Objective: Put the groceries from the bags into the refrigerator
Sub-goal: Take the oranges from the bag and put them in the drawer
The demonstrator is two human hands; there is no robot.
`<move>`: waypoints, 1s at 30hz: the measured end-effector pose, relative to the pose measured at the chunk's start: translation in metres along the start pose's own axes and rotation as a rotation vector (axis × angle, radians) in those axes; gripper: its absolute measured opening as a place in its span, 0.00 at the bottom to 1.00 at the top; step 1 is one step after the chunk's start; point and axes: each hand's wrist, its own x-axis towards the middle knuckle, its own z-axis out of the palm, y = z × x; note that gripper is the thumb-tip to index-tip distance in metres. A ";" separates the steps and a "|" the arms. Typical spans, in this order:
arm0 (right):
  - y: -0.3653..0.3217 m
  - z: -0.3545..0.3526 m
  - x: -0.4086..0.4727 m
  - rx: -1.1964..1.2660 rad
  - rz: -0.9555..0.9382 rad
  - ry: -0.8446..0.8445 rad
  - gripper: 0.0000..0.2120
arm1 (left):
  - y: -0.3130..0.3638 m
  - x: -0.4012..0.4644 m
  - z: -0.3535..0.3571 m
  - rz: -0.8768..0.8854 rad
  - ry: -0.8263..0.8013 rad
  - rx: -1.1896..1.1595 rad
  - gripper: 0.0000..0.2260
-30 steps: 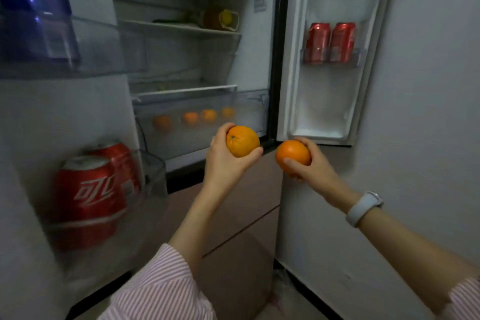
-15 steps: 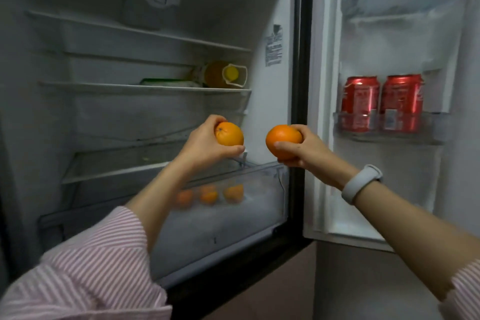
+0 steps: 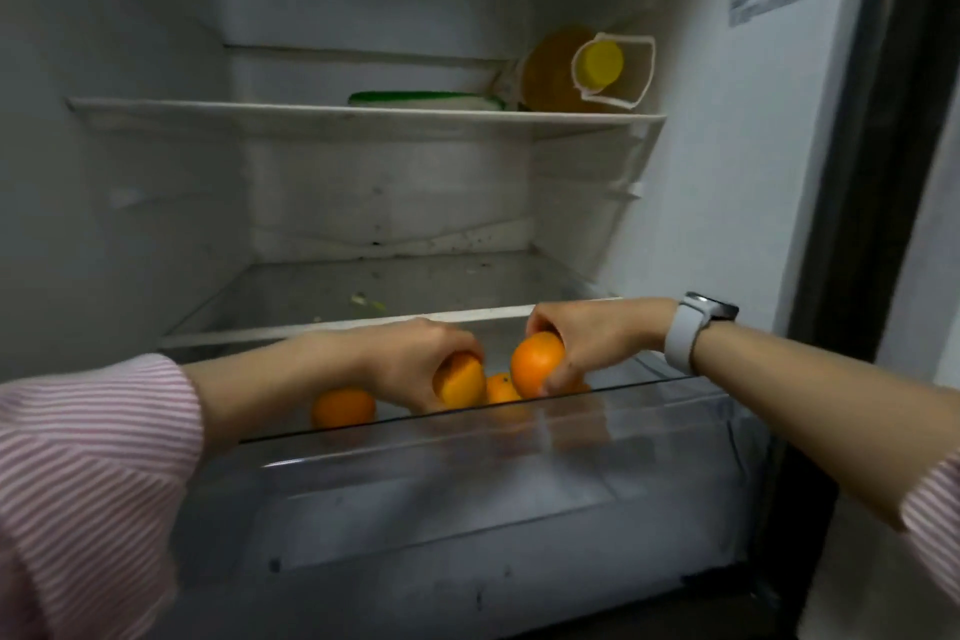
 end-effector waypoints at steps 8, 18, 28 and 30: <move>0.007 0.037 0.066 -0.290 -0.001 -0.513 0.23 | -0.026 0.017 0.044 0.104 -0.130 -0.098 0.21; 0.009 0.059 0.076 -0.162 -0.087 -0.382 0.29 | -0.041 0.017 0.094 -0.047 -0.085 -0.083 0.34; 0.007 0.047 0.077 -0.074 0.009 -0.437 0.27 | -0.040 0.021 0.082 -0.015 -0.091 -0.080 0.32; 0.008 0.040 0.077 -0.039 0.030 -0.449 0.28 | -0.042 0.023 0.070 0.006 -0.099 -0.137 0.31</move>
